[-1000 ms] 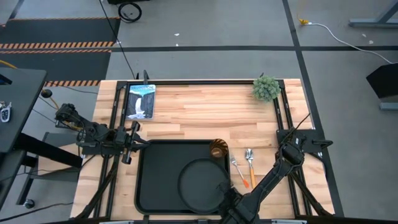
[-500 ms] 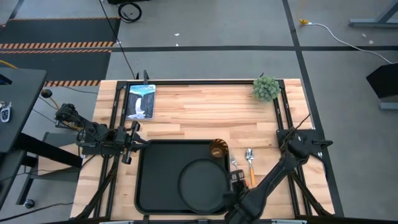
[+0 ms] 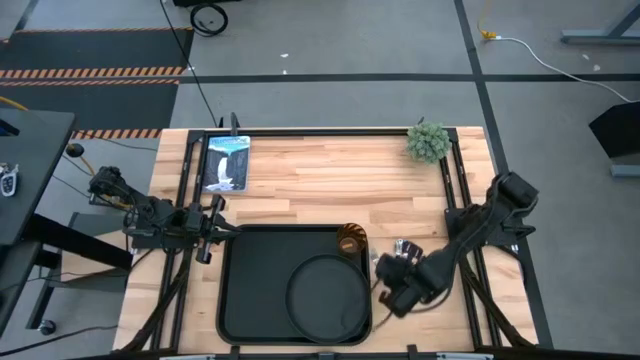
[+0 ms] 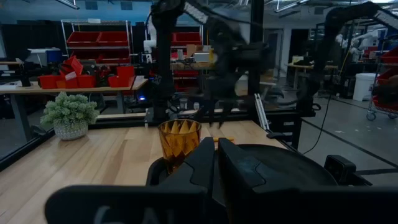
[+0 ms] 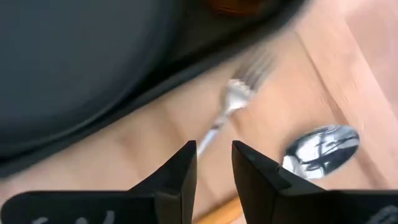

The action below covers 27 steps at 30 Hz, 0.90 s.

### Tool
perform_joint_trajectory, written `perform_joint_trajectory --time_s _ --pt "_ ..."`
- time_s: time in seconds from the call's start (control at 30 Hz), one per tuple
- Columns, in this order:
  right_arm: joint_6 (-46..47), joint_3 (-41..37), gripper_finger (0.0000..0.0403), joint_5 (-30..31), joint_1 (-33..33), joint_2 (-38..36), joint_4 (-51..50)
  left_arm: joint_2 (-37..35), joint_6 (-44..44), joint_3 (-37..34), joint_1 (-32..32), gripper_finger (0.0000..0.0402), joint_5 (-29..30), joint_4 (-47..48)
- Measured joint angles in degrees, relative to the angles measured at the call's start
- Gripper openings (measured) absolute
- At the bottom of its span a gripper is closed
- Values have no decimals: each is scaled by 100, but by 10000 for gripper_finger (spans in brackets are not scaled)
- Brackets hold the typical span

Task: Pick and place plate/cup/fork/spoon on tray
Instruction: Put the orange fork on the left side of the black tray

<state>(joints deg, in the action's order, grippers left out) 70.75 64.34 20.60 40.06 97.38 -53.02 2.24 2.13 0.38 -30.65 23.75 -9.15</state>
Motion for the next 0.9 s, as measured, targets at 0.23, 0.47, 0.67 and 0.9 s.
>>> perform_joint_trajectory --time_s 0.23,0.47,0.67,0.9 --pt "567 -939 131 -75 -266 -90 1272 0 -272 -1 -1 30 -2 -39" --pt "624 -958 172 285 -317 207 1150 0 -1648 1 4 29 158 -54" --pt "624 -912 176 591 -298 392 1243 0 -1651 1 4 29 212 -47" --pt "760 -668 174 983 -40 692 1193 28 -1650 -2 7 30 319 -35"
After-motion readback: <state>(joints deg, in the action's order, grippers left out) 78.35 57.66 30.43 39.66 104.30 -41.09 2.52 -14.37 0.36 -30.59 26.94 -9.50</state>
